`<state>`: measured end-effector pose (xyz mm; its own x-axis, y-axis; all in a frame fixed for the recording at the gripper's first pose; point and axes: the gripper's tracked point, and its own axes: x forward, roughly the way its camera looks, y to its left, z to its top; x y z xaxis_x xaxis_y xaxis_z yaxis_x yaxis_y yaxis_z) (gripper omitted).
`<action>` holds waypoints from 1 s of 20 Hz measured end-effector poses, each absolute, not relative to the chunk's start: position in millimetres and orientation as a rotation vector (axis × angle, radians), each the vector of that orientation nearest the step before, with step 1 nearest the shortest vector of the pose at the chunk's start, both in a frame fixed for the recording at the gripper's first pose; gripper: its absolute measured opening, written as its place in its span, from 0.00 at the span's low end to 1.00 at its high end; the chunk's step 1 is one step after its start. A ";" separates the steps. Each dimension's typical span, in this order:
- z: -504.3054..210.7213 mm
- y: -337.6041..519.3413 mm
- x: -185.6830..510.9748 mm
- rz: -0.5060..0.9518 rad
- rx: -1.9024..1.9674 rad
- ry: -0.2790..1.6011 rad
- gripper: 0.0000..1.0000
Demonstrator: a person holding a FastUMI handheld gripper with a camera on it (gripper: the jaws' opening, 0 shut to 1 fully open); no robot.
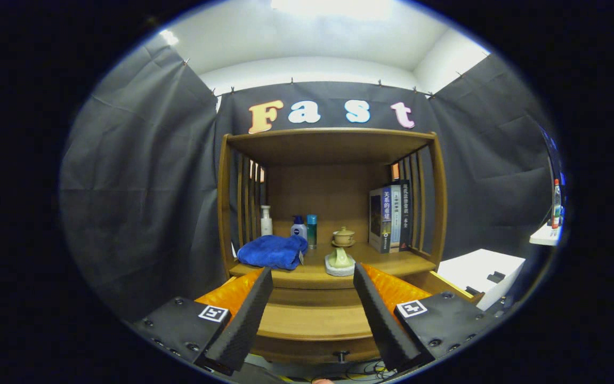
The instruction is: Pull open the drawer, take out the items inside it, and place them on the countertop above the cabinet.
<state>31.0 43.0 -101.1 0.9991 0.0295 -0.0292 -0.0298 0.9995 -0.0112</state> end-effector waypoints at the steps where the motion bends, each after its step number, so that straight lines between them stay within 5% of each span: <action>1: -107.6 38.2 23.1 0.022 -0.019 0.024 0.99; 11: -244.4 -2.9 18.3 -0.070 -0.021 0.182 0.99; 20: -265.9 4.2 24.9 -0.061 -0.002 0.197 0.99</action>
